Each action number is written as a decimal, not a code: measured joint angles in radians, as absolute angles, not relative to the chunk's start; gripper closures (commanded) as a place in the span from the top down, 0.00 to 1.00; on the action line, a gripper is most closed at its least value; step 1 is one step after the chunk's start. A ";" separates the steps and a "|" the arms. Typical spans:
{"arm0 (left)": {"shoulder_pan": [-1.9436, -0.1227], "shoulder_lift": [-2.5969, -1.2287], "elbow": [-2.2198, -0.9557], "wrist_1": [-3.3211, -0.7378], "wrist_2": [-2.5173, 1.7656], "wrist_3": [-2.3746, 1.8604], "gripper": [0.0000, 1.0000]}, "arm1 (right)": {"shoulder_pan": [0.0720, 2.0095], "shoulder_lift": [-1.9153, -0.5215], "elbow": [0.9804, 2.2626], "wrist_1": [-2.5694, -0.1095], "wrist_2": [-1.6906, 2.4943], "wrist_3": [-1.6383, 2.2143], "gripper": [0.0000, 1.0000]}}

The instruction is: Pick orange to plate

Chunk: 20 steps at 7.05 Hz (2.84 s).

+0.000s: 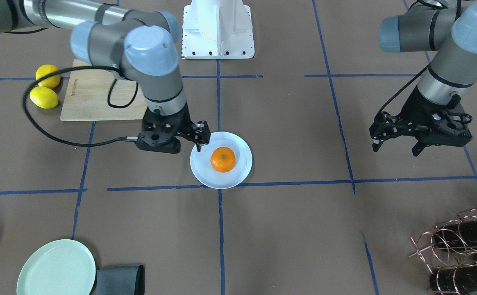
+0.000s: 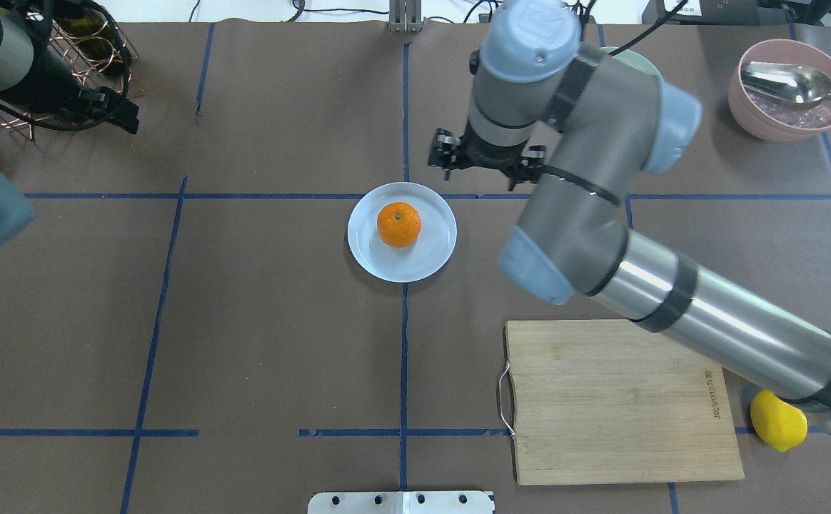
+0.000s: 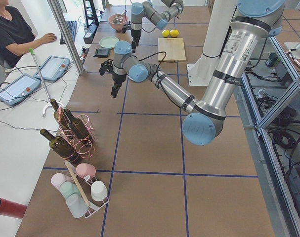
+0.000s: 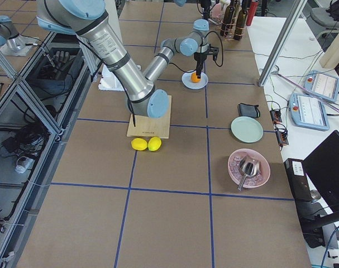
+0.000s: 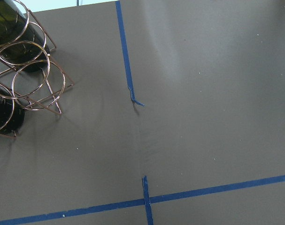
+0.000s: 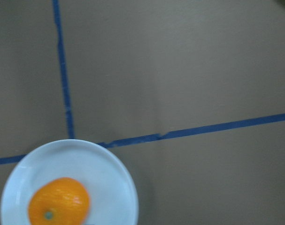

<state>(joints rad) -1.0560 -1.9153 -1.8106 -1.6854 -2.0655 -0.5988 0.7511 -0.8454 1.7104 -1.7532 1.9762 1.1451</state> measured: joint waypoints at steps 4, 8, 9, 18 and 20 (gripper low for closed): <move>-1.268 -1.872 -1.713 -1.626 -2.086 -0.255 1.00 | 1.047 -1.135 1.950 -1.984 2.094 0.536 1.00; -1.518 -1.843 -1.669 -1.393 -2.168 0.215 1.00 | 1.407 -1.421 1.887 -1.962 2.329 -0.053 1.00; -1.566 -1.839 -1.623 -1.361 -2.174 0.331 1.00 | 1.485 -1.462 1.842 -1.949 2.381 -0.165 1.00; -1.684 -1.708 -1.520 -1.346 -2.274 0.525 1.00 | 1.610 -1.630 1.758 -1.774 2.411 -0.132 1.00; -1.683 -1.674 -1.524 -1.354 -2.280 0.482 1.00 | 1.611 -1.643 1.755 -1.761 2.413 -0.117 1.00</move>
<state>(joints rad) -1.6835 -1.6739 -1.5237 -1.3543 -2.2798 0.4819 1.6114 -1.6428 1.7552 -1.7610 2.4128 -0.1169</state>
